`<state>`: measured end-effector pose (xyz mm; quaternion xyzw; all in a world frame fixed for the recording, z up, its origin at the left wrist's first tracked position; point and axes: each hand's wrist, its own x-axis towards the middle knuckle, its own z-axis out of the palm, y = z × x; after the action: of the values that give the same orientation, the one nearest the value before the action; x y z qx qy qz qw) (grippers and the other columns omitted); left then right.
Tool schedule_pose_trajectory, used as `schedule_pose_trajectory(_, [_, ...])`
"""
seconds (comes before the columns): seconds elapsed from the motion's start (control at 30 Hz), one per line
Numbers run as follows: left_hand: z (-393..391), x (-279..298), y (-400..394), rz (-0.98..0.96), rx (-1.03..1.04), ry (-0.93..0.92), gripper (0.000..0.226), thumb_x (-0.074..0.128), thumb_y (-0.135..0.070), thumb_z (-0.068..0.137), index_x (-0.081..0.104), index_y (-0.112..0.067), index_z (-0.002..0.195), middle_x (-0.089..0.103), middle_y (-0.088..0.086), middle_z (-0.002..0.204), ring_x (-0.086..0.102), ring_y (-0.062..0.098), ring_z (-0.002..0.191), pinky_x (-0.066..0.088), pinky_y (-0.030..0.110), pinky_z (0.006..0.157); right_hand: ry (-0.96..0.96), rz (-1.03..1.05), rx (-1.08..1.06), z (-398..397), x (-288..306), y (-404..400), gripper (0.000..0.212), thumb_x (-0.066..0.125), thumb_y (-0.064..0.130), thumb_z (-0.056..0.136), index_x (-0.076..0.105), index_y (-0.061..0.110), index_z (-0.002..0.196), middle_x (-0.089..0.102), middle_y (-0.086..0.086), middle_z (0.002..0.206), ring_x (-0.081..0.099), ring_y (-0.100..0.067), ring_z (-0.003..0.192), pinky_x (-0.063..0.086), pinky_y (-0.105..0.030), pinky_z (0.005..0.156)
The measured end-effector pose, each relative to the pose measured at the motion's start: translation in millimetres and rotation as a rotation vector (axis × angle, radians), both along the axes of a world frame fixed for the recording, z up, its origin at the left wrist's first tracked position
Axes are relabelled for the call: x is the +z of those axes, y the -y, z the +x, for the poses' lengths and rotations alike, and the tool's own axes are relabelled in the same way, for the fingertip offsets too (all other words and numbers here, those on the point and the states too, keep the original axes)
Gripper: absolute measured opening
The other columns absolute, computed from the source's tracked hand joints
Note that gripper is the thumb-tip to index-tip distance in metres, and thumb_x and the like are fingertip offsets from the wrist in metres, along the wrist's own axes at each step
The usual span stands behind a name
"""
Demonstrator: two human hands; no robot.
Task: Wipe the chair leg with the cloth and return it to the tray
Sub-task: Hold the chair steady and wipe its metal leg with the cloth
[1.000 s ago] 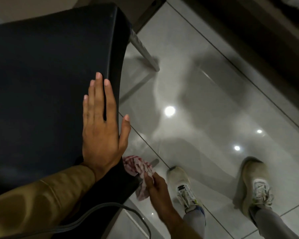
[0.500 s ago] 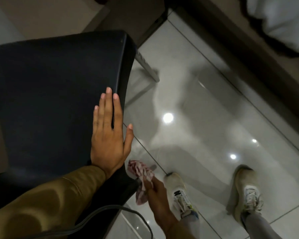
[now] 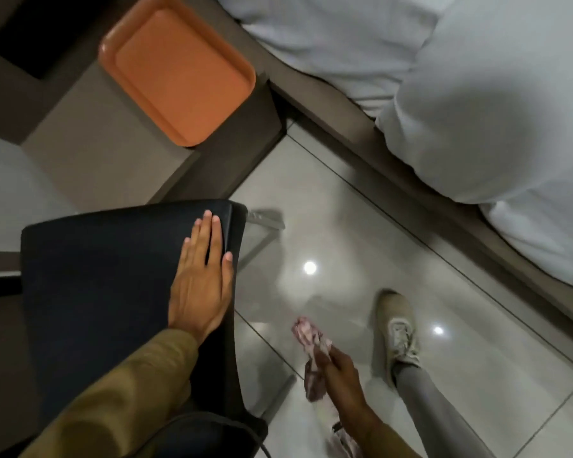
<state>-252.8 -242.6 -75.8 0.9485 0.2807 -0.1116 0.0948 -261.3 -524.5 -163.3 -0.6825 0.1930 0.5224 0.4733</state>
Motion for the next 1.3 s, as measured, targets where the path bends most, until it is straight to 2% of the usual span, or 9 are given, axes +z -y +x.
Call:
schedule_pose_trajectory(0.17, [54.2,-6.7,-28.2,-0.012,0.010,0.023,0.066,0.022,-0.032,0.112,0.015,-0.006,0.173,0.013,0.007,0.183,0.011,0.023,0.171,0.008,0.044,0.141,0.117,0.115,-0.201,56.4,0.5,-73.5,0.022,0.055,0.022,0.108,0.074,0.026,0.117,0.079,0.008,0.089,0.074,-0.002,0.076,0.059,-0.018,0.062])
schedule_pose_trajectory(0.3, [65.4,-11.2,-25.8,-0.009,0.062,0.078,0.062,0.026,-0.029,0.113,0.026,-0.008,0.171,0.026,0.006,0.180,0.020,0.023,0.169,0.011,0.045,0.140,0.328,0.315,-0.144,92.2,24.6,-148.3,0.049,0.047,0.017,0.110,0.044,0.033,0.156,0.065,0.043,0.126,0.065,0.021,0.111,0.056,-0.007,0.084])
schedule_pose_trajectory(0.4, [64.4,-15.7,-25.6,-0.013,0.071,0.109,0.062,0.023,-0.030,0.113,0.028,-0.008,0.170,0.028,0.005,0.179,0.022,0.021,0.169,0.015,0.047,0.139,0.449,0.394,-0.087,106.1,40.3,-195.0,0.051,0.044,0.017,0.112,0.037,0.019,0.163,0.057,0.015,0.155,0.056,0.000,0.141,0.051,-0.028,0.116])
schedule_pose_trajectory(0.57, [63.5,-21.5,-27.3,-0.016,0.085,0.142,0.062,0.022,-0.032,0.113,0.032,-0.008,0.169,0.034,0.006,0.177,0.023,0.020,0.168,0.017,0.048,0.139,0.458,0.371,-0.078,120.8,23.0,-223.5,0.037,0.046,0.009,0.110,0.062,0.007,0.143,0.071,-0.010,0.138,0.068,-0.019,0.129,0.056,-0.047,0.110])
schedule_pose_trajectory(0.77, [60.5,-24.4,-28.3,-0.016,0.092,0.162,0.060,0.026,-0.030,0.112,0.033,-0.009,0.169,0.035,0.004,0.177,0.023,0.017,0.168,0.017,0.047,0.139,0.504,0.370,-0.037,127.2,-11.8,-222.9,0.033,0.049,0.009,0.108,0.069,0.025,0.128,0.078,0.008,0.115,0.074,-0.004,0.108,0.058,-0.018,0.095])
schedule_pose_trajectory(0.97, [61.0,-26.7,-28.7,-0.026,0.098,0.170,0.061,0.028,-0.028,0.111,0.034,-0.010,0.169,0.034,0.003,0.177,0.022,0.016,0.169,0.010,0.038,0.141,0.594,0.355,0.039,124.1,-57.7,-228.8,0.034,0.050,0.004,0.108,0.064,-0.001,0.138,0.072,-0.016,0.133,0.070,-0.029,0.124,0.057,-0.055,0.103])
schedule_pose_trajectory(1.13, [59.9,-29.4,-28.5,-0.013,0.092,0.194,0.060,0.028,-0.028,0.111,0.036,-0.010,0.168,0.035,0.002,0.177,0.023,0.015,0.169,0.012,0.037,0.140,0.479,0.266,0.024,132.2,-91.7,-232.3,0.035,0.051,0.002,0.107,0.060,-0.009,0.139,0.069,-0.026,0.135,0.067,-0.037,0.125,0.052,-0.048,0.111])
schedule_pose_trajectory(1.2, [59.7,-29.3,-28.3,-0.007,0.089,0.199,0.059,0.029,-0.028,0.111,0.038,-0.009,0.167,0.037,0.002,0.176,0.024,0.016,0.168,0.013,0.038,0.140,0.397,0.179,0.098,135.8,-99.5,-230.7,0.033,0.048,-0.002,0.106,0.061,-0.008,0.135,0.071,-0.027,0.125,0.068,-0.039,0.112,0.057,-0.046,0.101])
schedule_pose_trajectory(1.3, [61.0,-28.3,-28.4,0.000,0.094,0.190,0.059,0.030,-0.028,0.111,0.040,-0.009,0.166,0.039,0.003,0.175,0.026,0.017,0.168,0.013,0.037,0.140,0.345,0.122,0.079,147.8,-112.5,-235.5,0.030,0.052,0.002,0.104,0.067,-0.007,0.127,0.072,-0.012,0.101,0.066,-0.017,0.086,0.052,-0.031,0.081])
